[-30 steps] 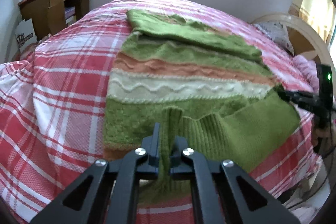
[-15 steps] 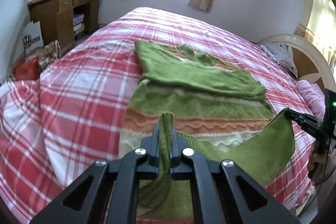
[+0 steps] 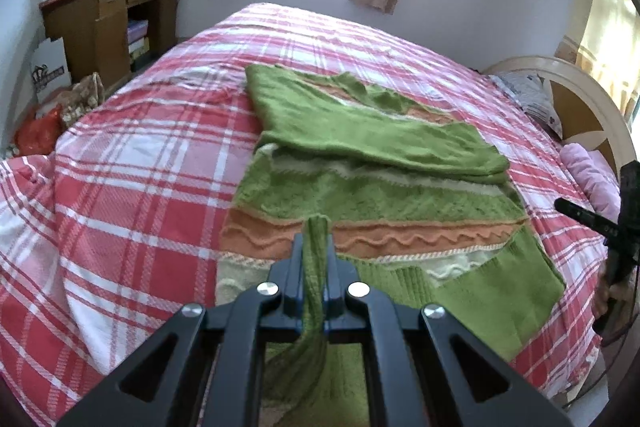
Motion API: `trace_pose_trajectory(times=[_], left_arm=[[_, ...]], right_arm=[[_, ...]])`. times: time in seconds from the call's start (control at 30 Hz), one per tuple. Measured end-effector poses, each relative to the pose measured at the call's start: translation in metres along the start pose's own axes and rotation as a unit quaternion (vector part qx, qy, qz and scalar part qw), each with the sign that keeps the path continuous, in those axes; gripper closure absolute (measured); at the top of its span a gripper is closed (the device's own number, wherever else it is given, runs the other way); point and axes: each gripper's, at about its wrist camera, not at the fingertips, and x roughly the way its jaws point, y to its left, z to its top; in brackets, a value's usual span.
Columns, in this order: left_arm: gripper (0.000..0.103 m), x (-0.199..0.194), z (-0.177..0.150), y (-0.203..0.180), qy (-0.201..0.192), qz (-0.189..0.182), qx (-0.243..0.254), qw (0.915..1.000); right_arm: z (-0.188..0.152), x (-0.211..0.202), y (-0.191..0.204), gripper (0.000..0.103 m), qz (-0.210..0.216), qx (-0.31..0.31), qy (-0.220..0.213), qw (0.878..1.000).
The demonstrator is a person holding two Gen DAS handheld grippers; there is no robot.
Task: Fold small clothes
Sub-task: 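Lift the ribbed hem with both grippers and fold it over toward the collar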
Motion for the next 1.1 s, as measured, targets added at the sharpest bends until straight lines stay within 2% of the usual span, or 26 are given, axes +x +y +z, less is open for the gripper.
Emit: trace_pose_trajectory(times=[0.03, 0.07, 0.1, 0.27, 0.4, 0.43, 0.5, 0.53, 0.57, 0.6, 0.67, 0.87, 1.1], left_arm=[[0.097, 0.000, -0.002, 0.000, 0.002, -0.003, 0.001, 1.0000], [0.097, 0.000, -0.003, 0.001, 0.003, -0.006, 0.002, 1.0000], [0.097, 0.001, -0.004, 0.002, 0.006, -0.011, 0.002, 0.9999], [0.097, 0.007, -0.005, 0.001, 0.015, -0.010, 0.001, 0.9998], [0.097, 0.007, -0.006, 0.001, 0.016, -0.010, -0.001, 0.9998], [0.097, 0.008, -0.006, 0.002, 0.016, -0.008, 0.000, 0.9998], [0.097, 0.009, -0.006, 0.003, 0.018, -0.007, -0.002, 0.9998], [0.097, 0.008, -0.007, 0.003, 0.018, -0.007, -0.003, 0.9998], [0.097, 0.008, -0.007, 0.003, 0.017, -0.008, -0.004, 0.9998], [0.097, 0.007, -0.008, 0.002, 0.017, -0.009, -0.004, 0.9998], [0.097, 0.007, -0.008, 0.001, 0.016, -0.008, -0.001, 0.9998], [0.097, -0.003, 0.000, 0.000, 0.000, -0.012, -0.012, 0.9999], [0.097, -0.012, 0.028, -0.002, -0.023, -0.010, -0.023, 0.9994]], right_arm=[[-0.003, 0.002, -0.002, 0.049, 0.008, 0.006, 0.011, 1.000], [-0.009, 0.004, -0.004, 0.015, 0.016, 0.012, 0.022, 1.000], [-0.012, 0.004, -0.003, 0.010, 0.023, 0.010, 0.022, 0.999], [-0.025, 0.021, 0.016, 0.010, -0.005, -0.064, 0.054, 0.996], [-0.029, 0.040, 0.024, 0.011, -0.017, -0.097, 0.074, 0.992], [-0.031, 0.047, 0.025, 0.013, -0.022, -0.105, 0.082, 0.991], [-0.036, 0.062, 0.026, 0.030, -0.043, -0.118, 0.108, 0.986], [-0.037, 0.061, 0.027, 0.031, -0.047, -0.126, 0.098, 0.986], [-0.038, 0.060, 0.028, 0.041, -0.046, -0.129, 0.097, 0.986], [-0.038, 0.058, 0.030, 0.062, -0.044, -0.130, 0.096, 0.986], [-0.038, 0.052, 0.033, 0.092, -0.034, -0.125, 0.099, 0.987], [-0.024, 0.017, 0.031, 0.094, -0.012, -0.089, 0.047, 0.995], [0.014, -0.010, 0.041, 0.094, -0.036, -0.080, -0.029, 0.996]])
